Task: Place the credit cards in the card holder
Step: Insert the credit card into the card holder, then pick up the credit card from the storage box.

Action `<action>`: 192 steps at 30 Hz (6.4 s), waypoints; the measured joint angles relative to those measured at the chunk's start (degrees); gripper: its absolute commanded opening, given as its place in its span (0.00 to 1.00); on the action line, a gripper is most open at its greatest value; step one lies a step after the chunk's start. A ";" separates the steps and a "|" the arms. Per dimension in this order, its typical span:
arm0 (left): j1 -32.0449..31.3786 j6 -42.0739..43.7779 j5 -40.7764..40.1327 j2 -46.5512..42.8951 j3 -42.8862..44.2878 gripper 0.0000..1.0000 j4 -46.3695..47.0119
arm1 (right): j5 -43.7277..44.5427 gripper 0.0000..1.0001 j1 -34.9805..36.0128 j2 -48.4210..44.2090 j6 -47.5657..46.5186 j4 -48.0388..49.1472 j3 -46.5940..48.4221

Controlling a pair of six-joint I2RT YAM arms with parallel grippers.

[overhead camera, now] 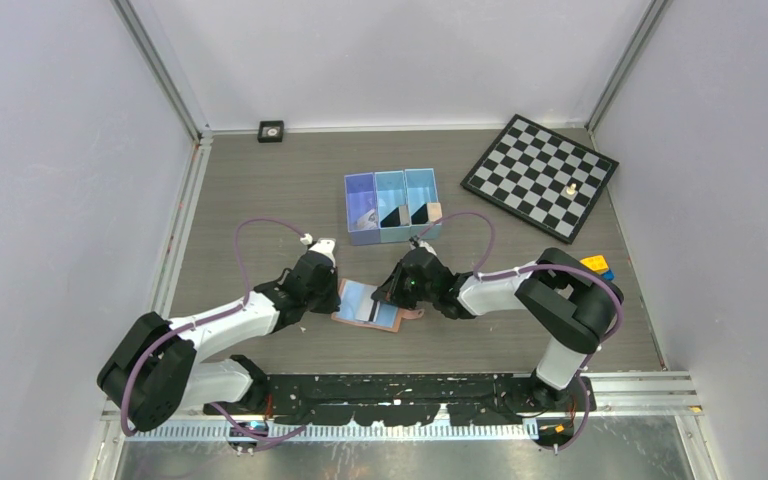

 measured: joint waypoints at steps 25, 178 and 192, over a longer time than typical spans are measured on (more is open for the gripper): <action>0.85 0.33 3.39 1.27 0.00 0.00 2.10 | 0.94 0.01 1.36 5.11 2.97 6.08 1.68; 14.27 12.50 16.94 -4.33 29.97 0.92 -33.14 | 4.74 0.51 -27.96 15.45 -40.85 -65.16 57.09; 14.27 12.50 17.14 -4.31 29.97 0.92 -33.16 | 4.94 0.24 -27.91 14.32 -40.87 -65.59 57.09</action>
